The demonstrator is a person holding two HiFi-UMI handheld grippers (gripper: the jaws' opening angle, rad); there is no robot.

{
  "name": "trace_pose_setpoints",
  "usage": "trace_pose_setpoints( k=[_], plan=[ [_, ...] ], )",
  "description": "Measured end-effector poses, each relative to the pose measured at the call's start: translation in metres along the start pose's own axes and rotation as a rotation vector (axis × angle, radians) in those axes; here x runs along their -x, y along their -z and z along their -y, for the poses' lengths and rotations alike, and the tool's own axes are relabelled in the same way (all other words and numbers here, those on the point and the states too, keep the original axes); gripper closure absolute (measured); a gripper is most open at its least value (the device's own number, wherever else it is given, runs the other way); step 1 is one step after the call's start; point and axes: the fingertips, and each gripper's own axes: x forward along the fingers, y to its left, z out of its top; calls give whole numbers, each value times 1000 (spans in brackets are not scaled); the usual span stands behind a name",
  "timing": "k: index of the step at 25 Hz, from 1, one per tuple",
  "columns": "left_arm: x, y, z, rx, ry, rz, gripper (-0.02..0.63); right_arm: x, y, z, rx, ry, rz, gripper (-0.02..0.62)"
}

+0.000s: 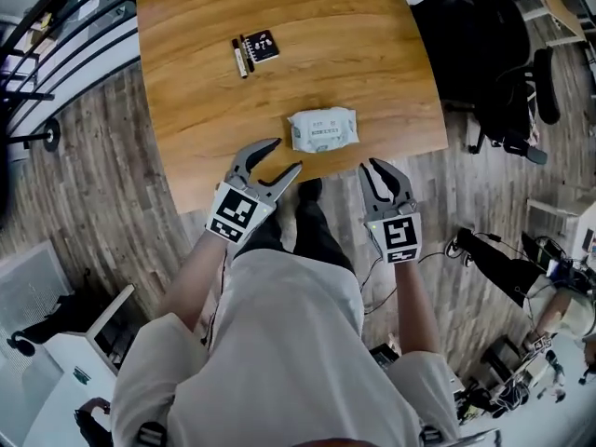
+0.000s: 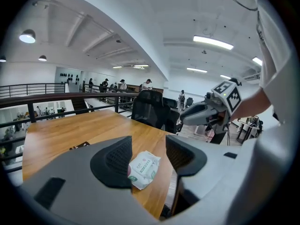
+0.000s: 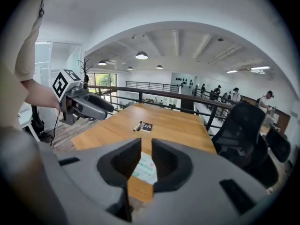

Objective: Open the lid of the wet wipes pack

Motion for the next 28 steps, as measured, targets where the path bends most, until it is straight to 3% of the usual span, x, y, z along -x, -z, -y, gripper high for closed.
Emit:
trace_pose_setpoints(
  k=[10,17,28],
  plan=[
    [-84,60,-10,8,-35,-108,376,-76,47,32,86,-194,-76,540],
    [-116,94,-16,3,-76,-177,372,-114,77,31,190,-318,-116,540],
    [-147,148,-29,-33,-89,-250,368,-157,115,14,389,-415,-196,540]
  ],
)
